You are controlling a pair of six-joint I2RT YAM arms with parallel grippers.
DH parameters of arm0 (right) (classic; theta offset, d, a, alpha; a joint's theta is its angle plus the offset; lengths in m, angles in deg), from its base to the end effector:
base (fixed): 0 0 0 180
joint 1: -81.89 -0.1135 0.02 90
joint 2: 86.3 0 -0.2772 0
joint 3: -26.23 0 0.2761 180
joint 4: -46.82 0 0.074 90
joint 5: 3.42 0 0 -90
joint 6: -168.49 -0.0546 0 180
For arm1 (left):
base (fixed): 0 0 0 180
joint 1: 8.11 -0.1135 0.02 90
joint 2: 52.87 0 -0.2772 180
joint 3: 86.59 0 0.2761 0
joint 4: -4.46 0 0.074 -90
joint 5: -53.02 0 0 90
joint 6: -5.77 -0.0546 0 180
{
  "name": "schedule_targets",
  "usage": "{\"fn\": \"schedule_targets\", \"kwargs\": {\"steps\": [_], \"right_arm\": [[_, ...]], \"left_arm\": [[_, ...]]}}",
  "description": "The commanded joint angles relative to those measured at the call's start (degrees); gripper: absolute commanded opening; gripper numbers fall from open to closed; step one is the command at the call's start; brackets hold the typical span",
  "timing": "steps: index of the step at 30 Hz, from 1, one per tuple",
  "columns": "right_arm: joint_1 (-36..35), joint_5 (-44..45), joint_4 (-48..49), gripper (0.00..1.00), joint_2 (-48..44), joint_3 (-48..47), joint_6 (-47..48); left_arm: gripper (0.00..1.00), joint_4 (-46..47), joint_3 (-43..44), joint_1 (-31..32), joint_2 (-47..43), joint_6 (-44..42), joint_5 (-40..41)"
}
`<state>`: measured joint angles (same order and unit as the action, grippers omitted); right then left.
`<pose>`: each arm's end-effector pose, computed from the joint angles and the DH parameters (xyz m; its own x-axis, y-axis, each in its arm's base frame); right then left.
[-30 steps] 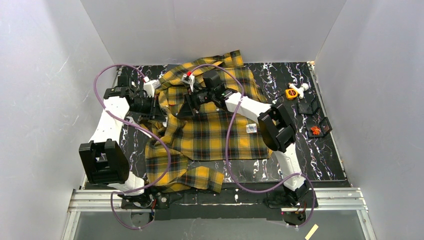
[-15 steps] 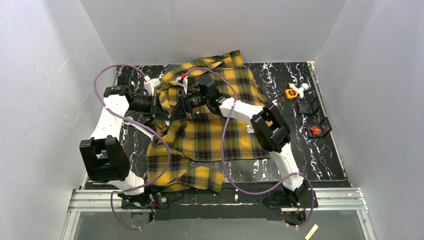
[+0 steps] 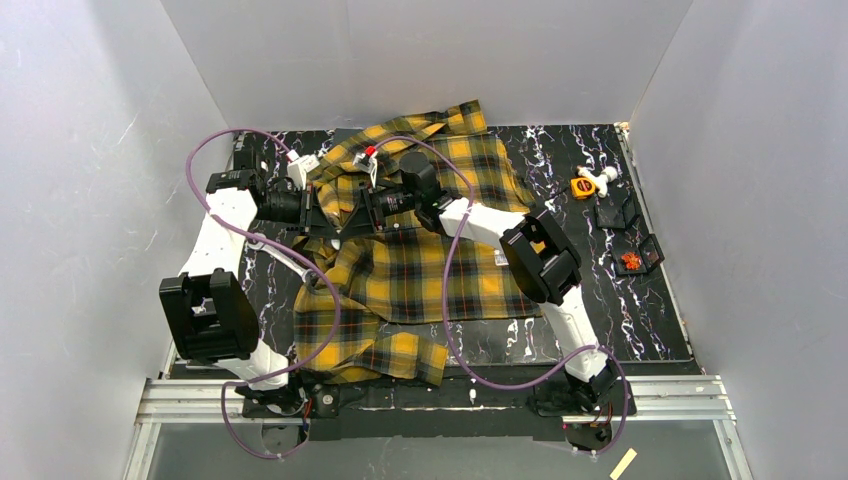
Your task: Remove the brooch from the garment
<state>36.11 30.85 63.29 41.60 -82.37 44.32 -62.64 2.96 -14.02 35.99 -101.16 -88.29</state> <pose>0.3551 0.4296 0.2358 -0.5784 -0.1409 -0.8034 -0.7908 -0.1446 0.5947 0.3365 -0.0080 0.2949 -0.8003 0.1002 -0.5911 0.5011 0.6531 -0.5678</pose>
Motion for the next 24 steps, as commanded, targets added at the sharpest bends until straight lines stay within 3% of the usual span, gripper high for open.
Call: {"fn": "schedule_targets", "kwargs": {"steps": [1, 11, 24], "right_arm": [[-0.62, -1.65, 5.79, 0.44, 0.86, 0.01, -3.08], [-1.11, -1.76, 3.34, 0.30, 1.33, -0.08, -0.73], [-2.60, 1.22, -13.11, 0.23, 0.32, -3.63, 14.97]], "left_arm": [[0.00, -1.63, 1.57, -0.24, -0.80, -0.44, -3.52], [0.00, -0.84, 1.72, -0.31, -0.67, 0.46, -4.21], [0.00, 0.12, 1.64, -0.31, -0.05, 1.72, -4.41]]}}
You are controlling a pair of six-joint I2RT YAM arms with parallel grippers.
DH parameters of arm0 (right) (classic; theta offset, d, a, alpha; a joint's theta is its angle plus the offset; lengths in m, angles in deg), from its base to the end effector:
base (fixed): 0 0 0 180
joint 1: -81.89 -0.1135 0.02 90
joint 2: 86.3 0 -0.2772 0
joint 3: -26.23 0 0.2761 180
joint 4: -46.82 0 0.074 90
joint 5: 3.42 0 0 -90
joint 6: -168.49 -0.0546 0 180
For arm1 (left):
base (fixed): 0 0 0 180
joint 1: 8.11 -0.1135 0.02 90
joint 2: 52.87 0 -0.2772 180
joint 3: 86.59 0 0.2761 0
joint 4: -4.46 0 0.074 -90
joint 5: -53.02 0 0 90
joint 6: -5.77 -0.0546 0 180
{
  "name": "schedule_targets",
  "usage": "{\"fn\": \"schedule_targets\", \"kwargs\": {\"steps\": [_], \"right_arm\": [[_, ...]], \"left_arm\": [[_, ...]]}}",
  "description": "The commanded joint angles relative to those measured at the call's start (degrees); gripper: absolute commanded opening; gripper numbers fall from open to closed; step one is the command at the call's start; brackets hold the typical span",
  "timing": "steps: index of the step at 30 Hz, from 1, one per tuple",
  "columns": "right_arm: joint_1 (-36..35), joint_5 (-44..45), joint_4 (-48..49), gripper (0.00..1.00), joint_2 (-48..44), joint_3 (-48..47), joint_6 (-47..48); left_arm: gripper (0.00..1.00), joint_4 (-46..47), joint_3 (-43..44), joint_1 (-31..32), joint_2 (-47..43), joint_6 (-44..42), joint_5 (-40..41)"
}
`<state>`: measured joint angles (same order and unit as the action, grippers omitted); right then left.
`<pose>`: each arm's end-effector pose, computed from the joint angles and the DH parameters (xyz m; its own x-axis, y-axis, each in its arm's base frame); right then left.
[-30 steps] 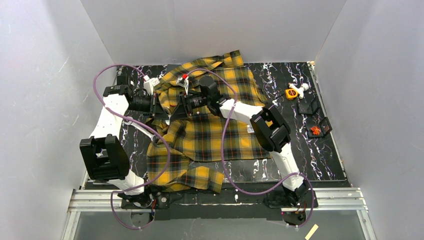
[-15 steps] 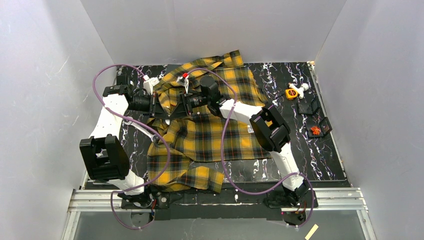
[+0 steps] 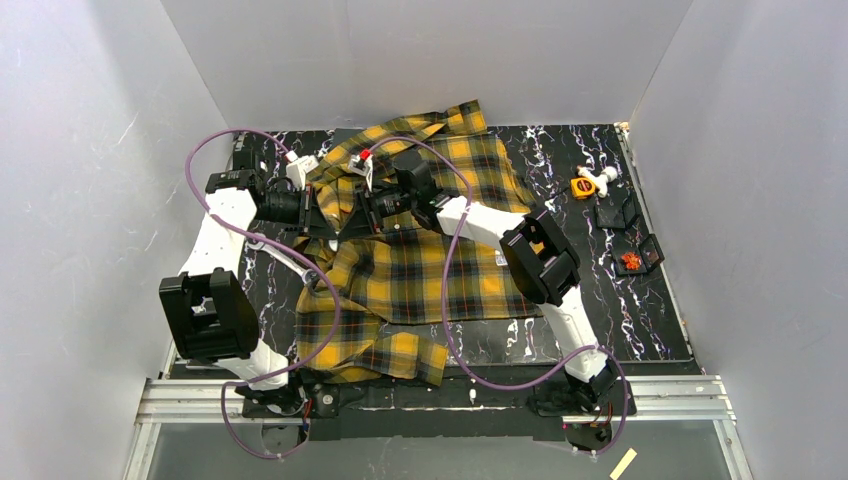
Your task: Remove the brooch from the garment
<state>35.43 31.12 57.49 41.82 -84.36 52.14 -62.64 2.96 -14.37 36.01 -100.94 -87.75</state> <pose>0.3522 0.4359 0.2359 -0.5062 -0.1674 -0.8460 -0.8366 -0.1428 0.5288 0.3367 -0.0056 0.2944 -0.8039 0.0947 -0.5871 0.4908 0.6632 -0.5650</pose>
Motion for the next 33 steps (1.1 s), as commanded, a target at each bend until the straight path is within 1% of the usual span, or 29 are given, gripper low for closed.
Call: {"fn": "schedule_targets", "kwargs": {"steps": [1, 14, 20, 22, 23, 26, 33], "right_arm": [[-1.97, 0.85, -7.40, 0.23, -0.03, -1.55, 7.33], [-1.96, -0.69, -7.75, 0.29, -1.70, -1.00, 9.62], [-1.96, -0.67, -12.10, 0.31, -1.73, -2.14, 13.75], [-1.88, -0.83, -12.50, 0.35, -2.01, -2.15, 14.11], [-1.88, -0.92, -12.50, 0.39, -2.18, -2.15, 14.09], [-1.57, -0.79, -12.27, 0.43, -2.60, -2.24, 13.58], [0.39, -0.96, -12.45, 0.56, -3.16, -2.49, 12.38]], "left_arm": [[0.00, 0.06, 1.59, 0.04, -0.07, 1.56, -4.76], [0.00, 0.55, 1.43, 0.06, 0.88, 1.45, -0.93], [0.00, 0.96, 1.43, 0.05, 0.95, 1.80, -0.16], [0.00, 1.00, 1.40, 0.07, 0.97, 1.76, 0.10], [0.00, 0.99, 1.34, 0.07, 1.01, 1.66, 0.55], [0.00, 1.15, 1.17, 0.07, 0.82, 1.35, 2.23], [0.00, 1.78, 0.78, 0.08, 0.85, 1.25, 10.56]]}}
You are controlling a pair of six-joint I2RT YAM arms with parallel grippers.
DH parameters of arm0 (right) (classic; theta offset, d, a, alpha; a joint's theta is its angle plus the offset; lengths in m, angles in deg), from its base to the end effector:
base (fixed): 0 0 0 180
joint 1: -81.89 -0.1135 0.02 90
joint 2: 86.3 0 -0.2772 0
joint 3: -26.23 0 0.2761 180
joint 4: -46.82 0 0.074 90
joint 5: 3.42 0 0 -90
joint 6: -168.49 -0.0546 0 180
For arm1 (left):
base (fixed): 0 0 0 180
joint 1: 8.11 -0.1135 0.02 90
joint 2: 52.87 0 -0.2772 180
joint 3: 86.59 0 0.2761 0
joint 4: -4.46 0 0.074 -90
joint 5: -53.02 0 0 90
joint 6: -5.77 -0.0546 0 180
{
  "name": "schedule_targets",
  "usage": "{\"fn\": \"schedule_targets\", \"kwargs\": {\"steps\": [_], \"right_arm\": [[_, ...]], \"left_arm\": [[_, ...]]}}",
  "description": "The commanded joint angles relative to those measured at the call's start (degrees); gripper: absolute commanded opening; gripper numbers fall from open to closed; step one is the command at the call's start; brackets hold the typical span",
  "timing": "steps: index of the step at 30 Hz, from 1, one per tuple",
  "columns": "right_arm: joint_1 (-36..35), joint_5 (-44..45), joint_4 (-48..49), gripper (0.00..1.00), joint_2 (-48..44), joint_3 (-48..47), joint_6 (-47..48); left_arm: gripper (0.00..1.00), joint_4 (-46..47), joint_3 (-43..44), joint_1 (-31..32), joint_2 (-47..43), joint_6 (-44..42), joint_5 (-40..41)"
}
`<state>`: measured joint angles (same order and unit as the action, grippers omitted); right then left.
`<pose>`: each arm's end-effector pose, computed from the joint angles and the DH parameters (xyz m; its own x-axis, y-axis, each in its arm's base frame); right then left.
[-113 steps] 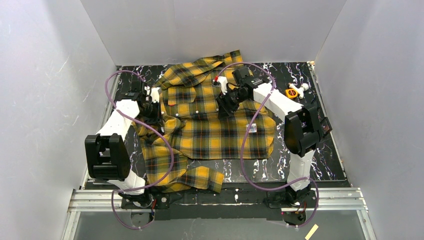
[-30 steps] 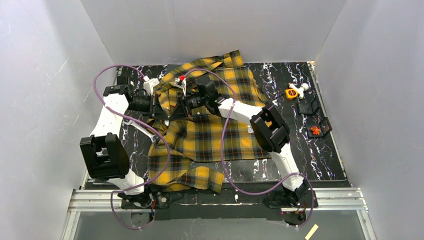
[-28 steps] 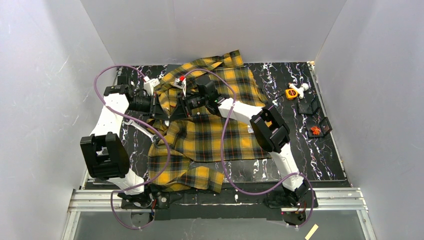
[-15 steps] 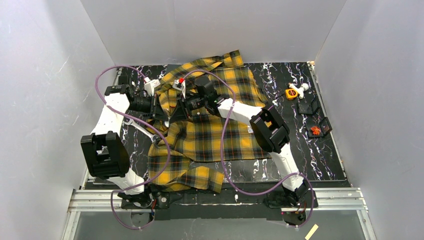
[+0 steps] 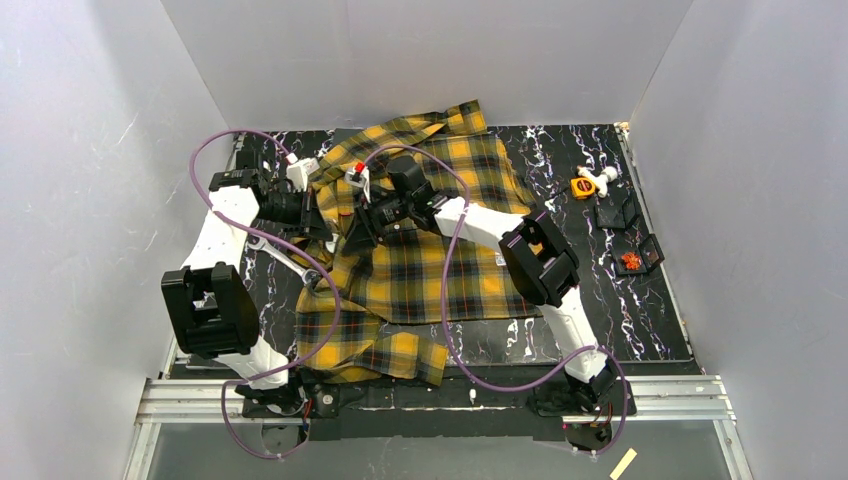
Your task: Remove the brooch from the garment
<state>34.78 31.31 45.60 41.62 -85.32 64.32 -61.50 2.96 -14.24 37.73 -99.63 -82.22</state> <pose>0.3452 0.4375 0.2226 -0.4321 -0.2603 -0.8634 -0.8713 -0.1264 0.4742 0.3451 -0.0019 0.2821 -0.8292 0.0990 -0.5501 0.4364 0.7296 -0.5265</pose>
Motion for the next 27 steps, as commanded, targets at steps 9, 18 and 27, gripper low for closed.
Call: {"fn": "schedule_targets", "kwargs": {"steps": [9, 18, 27], "right_arm": [[2.11, -0.37, -5.21, 0.61, -3.90, -1.28, 3.70], [2.68, 0.15, -8.03, 0.62, -4.17, -1.30, 5.59], [3.76, 0.21, -11.24, 0.63, -5.73, -0.73, 9.07]], "left_arm": [[0.00, 1.38, 0.96, -0.10, -0.26, 3.59, 18.49], [0.00, 2.61, 1.84, 2.21, 2.09, 13.78, 34.92], [0.00, 2.68, 4.77, 5.18, 3.65, 18.65, 56.68]]}}
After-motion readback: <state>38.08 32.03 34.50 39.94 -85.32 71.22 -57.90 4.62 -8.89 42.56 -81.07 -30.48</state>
